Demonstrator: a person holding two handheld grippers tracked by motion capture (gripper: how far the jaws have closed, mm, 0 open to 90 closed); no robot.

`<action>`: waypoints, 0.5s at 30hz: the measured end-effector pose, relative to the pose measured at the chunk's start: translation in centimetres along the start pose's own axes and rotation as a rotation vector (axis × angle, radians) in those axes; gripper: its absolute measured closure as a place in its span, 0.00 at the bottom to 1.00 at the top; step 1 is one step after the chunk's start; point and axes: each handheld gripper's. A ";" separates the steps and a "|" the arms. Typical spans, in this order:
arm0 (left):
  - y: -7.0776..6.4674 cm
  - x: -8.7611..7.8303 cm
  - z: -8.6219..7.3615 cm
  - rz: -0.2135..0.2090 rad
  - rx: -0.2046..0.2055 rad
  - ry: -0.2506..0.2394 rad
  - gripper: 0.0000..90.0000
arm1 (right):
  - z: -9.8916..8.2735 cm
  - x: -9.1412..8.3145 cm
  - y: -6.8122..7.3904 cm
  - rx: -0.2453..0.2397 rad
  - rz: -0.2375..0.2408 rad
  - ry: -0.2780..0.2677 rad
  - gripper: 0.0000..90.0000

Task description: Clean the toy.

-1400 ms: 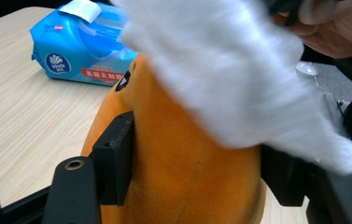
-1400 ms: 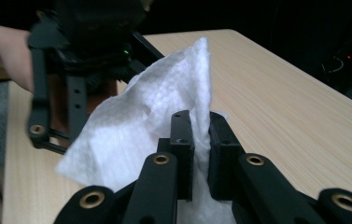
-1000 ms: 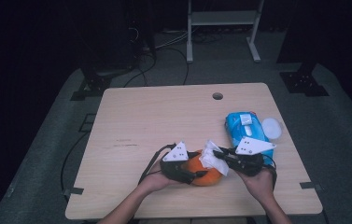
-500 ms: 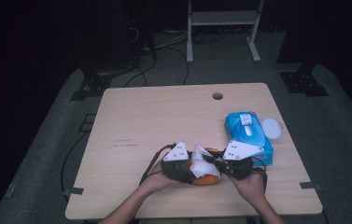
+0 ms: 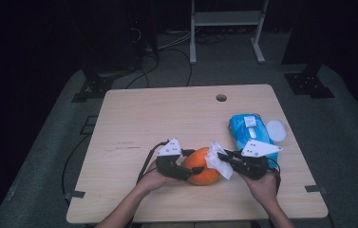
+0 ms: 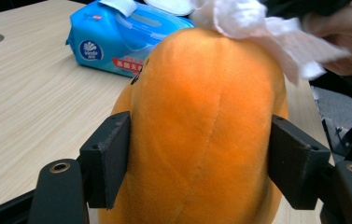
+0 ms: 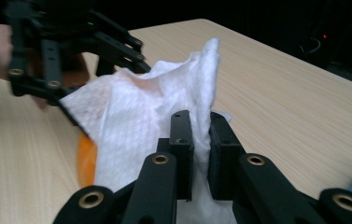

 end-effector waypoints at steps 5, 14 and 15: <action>0.2 0.0 -0.1 -0.035 -0.007 0.009 0.34 | 0.9 0.2 1.6 -0.043 0.039 -0.026 0.90; -0.7 0.7 0.1 -0.059 0.079 0.020 0.33 | 1.3 0.9 0.8 -0.024 0.038 -0.032 0.90; -0.7 0.6 0.0 -0.060 0.079 0.020 0.33 | 1.2 0.8 0.6 -0.012 0.033 -0.032 0.90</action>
Point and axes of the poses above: each handheld gripper's, and its own axes: x roughly forward along the jaws, z roughly out of its top, y roughly to its left, and after that the axes turned 7 degrees about y, right-handed
